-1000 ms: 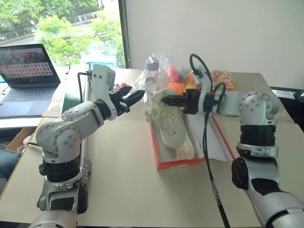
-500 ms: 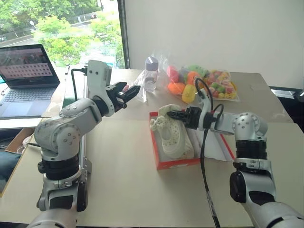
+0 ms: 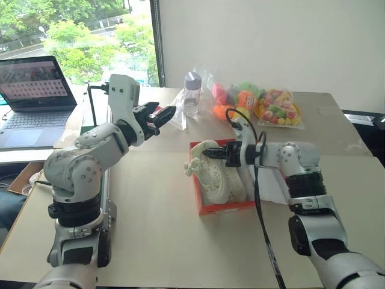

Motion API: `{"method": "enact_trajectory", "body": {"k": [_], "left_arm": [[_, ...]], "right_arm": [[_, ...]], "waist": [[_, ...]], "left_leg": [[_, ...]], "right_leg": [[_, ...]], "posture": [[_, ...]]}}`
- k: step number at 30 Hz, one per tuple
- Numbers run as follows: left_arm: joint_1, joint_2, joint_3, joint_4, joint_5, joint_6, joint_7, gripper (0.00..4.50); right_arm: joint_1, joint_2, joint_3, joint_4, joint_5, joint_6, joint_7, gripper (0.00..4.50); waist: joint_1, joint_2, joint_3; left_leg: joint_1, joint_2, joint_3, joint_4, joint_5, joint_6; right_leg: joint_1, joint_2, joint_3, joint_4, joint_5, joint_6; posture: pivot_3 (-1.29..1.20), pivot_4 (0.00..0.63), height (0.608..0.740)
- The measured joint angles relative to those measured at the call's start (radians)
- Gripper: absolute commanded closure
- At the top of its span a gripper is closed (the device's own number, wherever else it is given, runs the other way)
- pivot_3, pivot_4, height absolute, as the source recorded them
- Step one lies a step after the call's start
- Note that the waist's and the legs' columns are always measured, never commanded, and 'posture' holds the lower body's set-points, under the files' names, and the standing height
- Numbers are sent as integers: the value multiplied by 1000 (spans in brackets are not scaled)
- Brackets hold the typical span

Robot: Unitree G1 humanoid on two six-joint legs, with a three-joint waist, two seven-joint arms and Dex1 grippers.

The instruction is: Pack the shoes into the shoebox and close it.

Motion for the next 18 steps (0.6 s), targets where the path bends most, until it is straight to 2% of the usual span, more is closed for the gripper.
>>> {"method": "enact_trajectory", "body": {"k": [6,8,13,15,18], "left_arm": [[4,0,1,-2,-2,0,1,1545],[9,0,1,-2,-3,0,2,1545],[9,8,2,-3,-4,0,2,1545],[9,9,2,-3,-4,0,2,1545],[9,10,2,-5,-4,0,4,1545]], "right_arm": [[-5,-7,-1,-17,1,8,31,3578],[-23,20,-71,42,30,36,29,3578],[-11,27,-64,128,-32,2,2,3578],[-10,30,-30,111,-62,-17,-8,3578],[6,12,118,42,-184,-113,-33,3578]], "waist": [[0,0,0],[0,0,0],[0,0,0],[-1,0,0],[-1,0,0]], "left_leg": [[0,0,0,0,0,0],[0,0,0,0,0,0],[2,0,0,0,0,0],[2,0,0,0,0,0],[6,0,0,0,0,0]], "right_leg": [[0,0,0,0,0,0],[0,0,0,0,0,0],[1,0,0,0,0,0],[2,0,0,0,0,0],[5,0,0,0,-1,1]], "posture": [[0,150,740],[0,150,740],[0,150,740],[0,150,740],[0,150,740]]}}
